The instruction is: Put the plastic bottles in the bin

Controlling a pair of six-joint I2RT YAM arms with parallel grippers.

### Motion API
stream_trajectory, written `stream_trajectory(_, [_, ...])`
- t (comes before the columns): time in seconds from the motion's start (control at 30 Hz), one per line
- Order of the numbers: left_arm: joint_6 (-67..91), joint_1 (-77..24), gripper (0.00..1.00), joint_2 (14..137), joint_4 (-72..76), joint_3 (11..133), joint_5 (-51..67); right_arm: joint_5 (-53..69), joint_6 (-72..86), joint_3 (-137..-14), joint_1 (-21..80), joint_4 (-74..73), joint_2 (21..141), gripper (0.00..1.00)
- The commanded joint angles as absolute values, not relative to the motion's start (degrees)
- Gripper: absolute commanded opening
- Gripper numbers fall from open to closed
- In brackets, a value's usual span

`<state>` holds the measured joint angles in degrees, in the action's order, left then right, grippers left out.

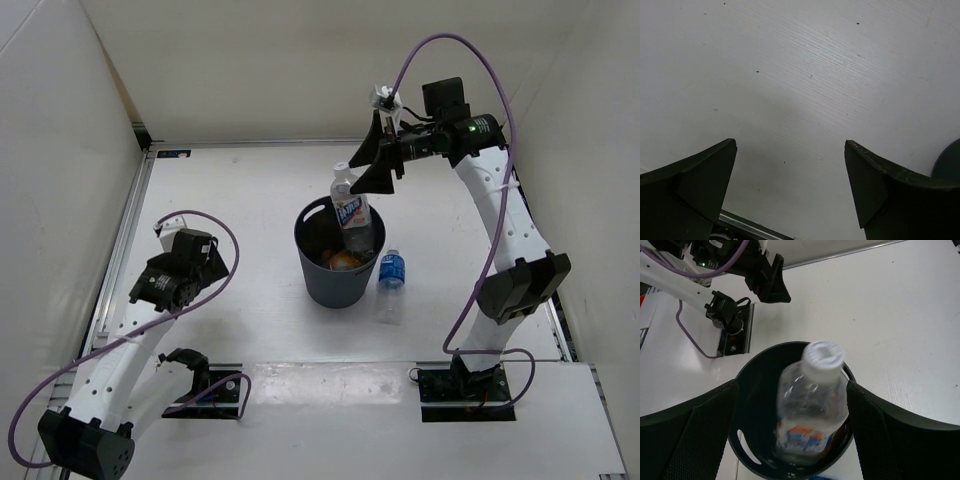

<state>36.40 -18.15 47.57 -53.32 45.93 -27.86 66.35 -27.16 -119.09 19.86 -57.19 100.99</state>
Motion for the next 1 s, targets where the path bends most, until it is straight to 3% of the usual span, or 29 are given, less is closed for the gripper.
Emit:
stream_trajectory(0.0, [35.2,-17.4,0.99,47.7,-51.9,48.3,-25.8,70.9,-24.3,-118.6,17.5,-51.6,98.7,0.90])
stream_trajectory(0.13, [35.2,-17.1,0.99,47.1,-51.9,47.9,-25.5,72.9,-2.9,-115.2,14.7,-32.9,96.8,0.90])
stream_trajectory(0.2, [35.3,-17.0,0.99,46.8,-51.8,47.6,-25.4,71.2,12.2,-111.0,12.4,-9.6,94.8,0.90])
stream_trajectory(0.3, [35.9,-16.9,0.99,46.1,-51.4,46.8,-25.3,65.8,32.5,-105.6,8.3,12.1,93.5,0.90])
stream_trajectory(0.53, [37.9,-16.9,0.99,46.3,-50.4,45.5,-24.9,51.3,23.4,-105.6,1.9,-4.6,92.6,0.90])
stream_trajectory(0.7, [39.5,-17.0,0.99,46.0,-50.3,44.9,-24.5,47.5,14.7,-108.5,-3.4,-35.3,96.9,0.90])
stream_trajectory(0.77, [39.8,-16.8,0.99,45.5,-50.4,44.4,-24.5,47.1,4.3,-110.9,-4.0,-50.7,100.9,0.90])
stream_trajectory(0.97, [40.8,-16.7,0.99,43.8,-50.8,42.4,-24.3,39.9,-17.1,-103.8,-1.9,-63.2,103.3,0.90])
